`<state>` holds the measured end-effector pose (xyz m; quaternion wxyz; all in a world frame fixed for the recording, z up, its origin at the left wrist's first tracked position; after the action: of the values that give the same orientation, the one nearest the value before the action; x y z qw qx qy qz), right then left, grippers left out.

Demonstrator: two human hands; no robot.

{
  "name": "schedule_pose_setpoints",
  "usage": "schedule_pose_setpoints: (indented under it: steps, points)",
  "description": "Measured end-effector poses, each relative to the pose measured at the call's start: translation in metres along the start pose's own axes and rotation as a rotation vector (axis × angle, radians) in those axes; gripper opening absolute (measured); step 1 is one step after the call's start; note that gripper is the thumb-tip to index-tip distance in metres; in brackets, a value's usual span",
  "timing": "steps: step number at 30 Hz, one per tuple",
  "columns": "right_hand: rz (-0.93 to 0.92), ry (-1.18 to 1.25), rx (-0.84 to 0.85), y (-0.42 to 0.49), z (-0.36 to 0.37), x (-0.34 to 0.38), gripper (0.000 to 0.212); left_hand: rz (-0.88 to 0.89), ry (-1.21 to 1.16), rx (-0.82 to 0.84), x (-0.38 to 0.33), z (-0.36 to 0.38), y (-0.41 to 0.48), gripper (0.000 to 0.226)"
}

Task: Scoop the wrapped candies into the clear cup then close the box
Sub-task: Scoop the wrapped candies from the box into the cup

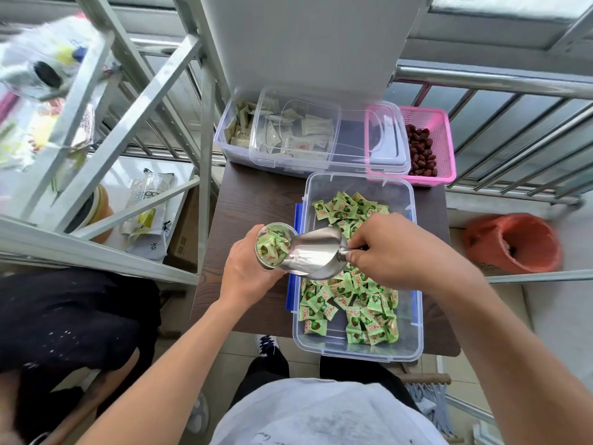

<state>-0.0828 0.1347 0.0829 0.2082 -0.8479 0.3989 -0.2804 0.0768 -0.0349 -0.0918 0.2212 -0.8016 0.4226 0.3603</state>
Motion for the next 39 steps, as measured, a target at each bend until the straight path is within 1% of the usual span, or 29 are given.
schedule_pose_setpoints:
  steps: [4, 6, 8, 10, 11, 13, 14, 16, 18, 21, 23, 25, 28, 32, 39]
  points:
    - [0.04, 0.112, 0.033, -0.003, -0.017, -0.018, 0.031, -0.005, 0.005, -0.002, 0.001, 0.0, -0.001, 0.069]
    - [0.11, 0.247, 0.018, -0.006, -0.028, -0.034, 0.026, -0.09, -0.061, -0.069, 0.002, -0.001, -0.001, 0.073]
    - [0.206, 0.322, -0.068, -0.001, -0.029, -0.056, 0.031, -0.191, -0.118, -0.103, 0.004, -0.002, 0.002, 0.079]
    - [0.332, 0.288, -0.135, 0.011, -0.016, -0.079, 0.034, -0.255, -0.182, -0.104, 0.011, -0.001, 0.007, 0.084]
    - [0.382, 0.253, -0.136, 0.018, -0.007, -0.09, 0.031, -0.288, -0.218, -0.145, 0.017, -0.003, 0.01, 0.087]
    - [0.445, 0.212, -0.071, 0.027, 0.014, -0.103, 0.027, -0.336, -0.256, -0.228, 0.025, -0.01, 0.015, 0.094]
    - [0.461, 0.21, -0.027, 0.031, 0.025, -0.108, 0.026, -0.337, -0.251, -0.231, 0.028, -0.013, 0.016, 0.095]
    - [0.48, 0.21, 0.032, 0.034, 0.041, -0.111, 0.024, -0.311, -0.214, -0.209, 0.03, -0.018, 0.017, 0.093]
    - [0.491, 0.196, 0.052, 0.034, 0.051, -0.111, 0.021, -0.276, -0.21, -0.197, 0.029, -0.02, 0.017, 0.093]
    - [0.501, 0.207, 0.056, 0.037, 0.063, -0.109, 0.031, -0.235, -0.172, -0.16, 0.022, -0.016, 0.015, 0.088]
    - [0.499, 0.216, 0.035, 0.041, 0.071, -0.107, 0.026, -0.197, -0.137, -0.095, 0.017, -0.009, 0.012, 0.086]
    - [0.493, 0.228, -0.001, 0.044, 0.079, -0.103, 0.018, -0.188, -0.135, -0.075, 0.012, -0.002, 0.01, 0.087]
    - [0.469, 0.283, -0.045, 0.048, 0.092, -0.097, 0.025, -0.188, -0.138, -0.092, 0.004, 0.006, 0.009, 0.086]
    - [0.454, 0.361, -0.077, 0.057, 0.108, -0.087, 0.024, -0.197, -0.137, -0.092, 0.002, 0.009, 0.009, 0.084]
    - [0.46, 0.512, -0.085, 0.086, 0.119, -0.072, 0.029, -0.214, -0.12, -0.074, 0.003, 0.008, 0.01, 0.084]
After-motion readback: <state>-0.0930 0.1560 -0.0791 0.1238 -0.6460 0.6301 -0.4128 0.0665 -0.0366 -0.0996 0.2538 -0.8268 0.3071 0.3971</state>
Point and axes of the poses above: each hand's wrist, its own y-axis towards the middle knuckle, its own z-axis out of the palm, x = y × z, the point moved 1 cm from there along y, towards the middle knuckle, and after that the axes turned 7 degrees about z, right-handed, at the moved point
